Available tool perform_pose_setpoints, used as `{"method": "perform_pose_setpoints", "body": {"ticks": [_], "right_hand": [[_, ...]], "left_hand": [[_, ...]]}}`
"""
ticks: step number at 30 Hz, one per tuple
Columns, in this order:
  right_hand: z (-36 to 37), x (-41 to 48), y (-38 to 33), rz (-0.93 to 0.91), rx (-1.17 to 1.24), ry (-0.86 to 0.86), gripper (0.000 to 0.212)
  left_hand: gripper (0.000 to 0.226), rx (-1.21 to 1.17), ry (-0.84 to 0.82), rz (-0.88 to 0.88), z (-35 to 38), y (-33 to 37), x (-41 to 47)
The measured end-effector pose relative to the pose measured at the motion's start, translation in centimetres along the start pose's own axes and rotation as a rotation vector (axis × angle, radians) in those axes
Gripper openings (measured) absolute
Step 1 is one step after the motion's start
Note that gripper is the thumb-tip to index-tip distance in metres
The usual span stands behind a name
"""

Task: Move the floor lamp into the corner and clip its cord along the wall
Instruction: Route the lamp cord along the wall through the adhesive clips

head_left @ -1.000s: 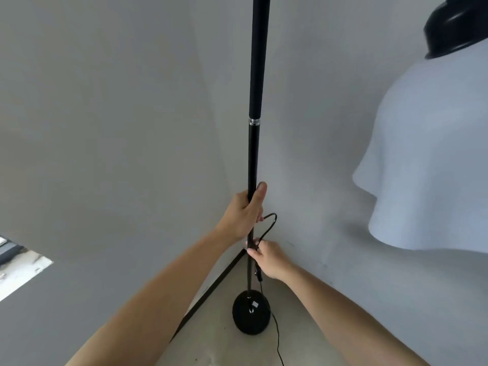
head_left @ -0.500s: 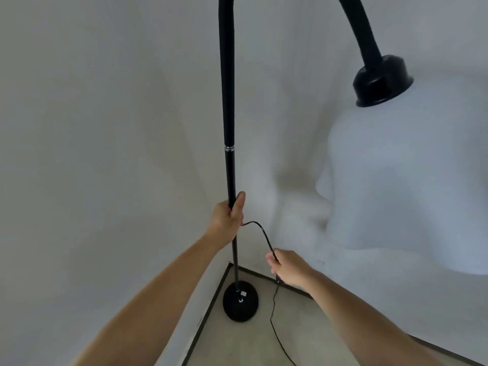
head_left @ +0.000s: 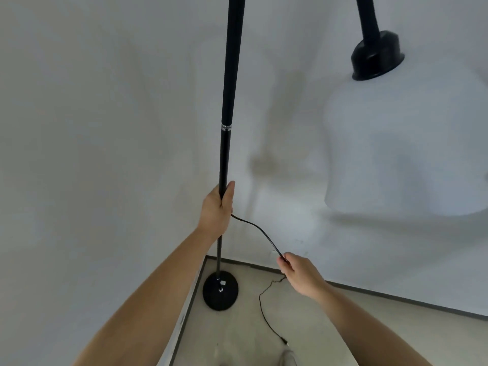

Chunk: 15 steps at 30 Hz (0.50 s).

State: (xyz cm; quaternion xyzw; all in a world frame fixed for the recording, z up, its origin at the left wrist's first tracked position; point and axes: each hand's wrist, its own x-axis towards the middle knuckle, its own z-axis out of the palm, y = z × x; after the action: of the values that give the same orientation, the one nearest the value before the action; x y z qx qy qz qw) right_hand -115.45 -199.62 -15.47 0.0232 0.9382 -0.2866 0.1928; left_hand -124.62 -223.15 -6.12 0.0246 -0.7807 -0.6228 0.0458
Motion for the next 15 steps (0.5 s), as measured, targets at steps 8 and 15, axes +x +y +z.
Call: {"method": "perform_pose_setpoints", "body": {"ticks": [8,15], "right_hand": [[0.6,-5.8,4.4,0.001,-0.005,0.036,0.035],[-1.4,-6.1,3.8,-0.171,0.059,0.134,0.032]], "left_hand": [[0.038,0.065,0.011,0.045,2.3,-0.4,-0.6],[0.063,0.222,0.225,-0.419,4.9,-1.3,-4.6]]}}
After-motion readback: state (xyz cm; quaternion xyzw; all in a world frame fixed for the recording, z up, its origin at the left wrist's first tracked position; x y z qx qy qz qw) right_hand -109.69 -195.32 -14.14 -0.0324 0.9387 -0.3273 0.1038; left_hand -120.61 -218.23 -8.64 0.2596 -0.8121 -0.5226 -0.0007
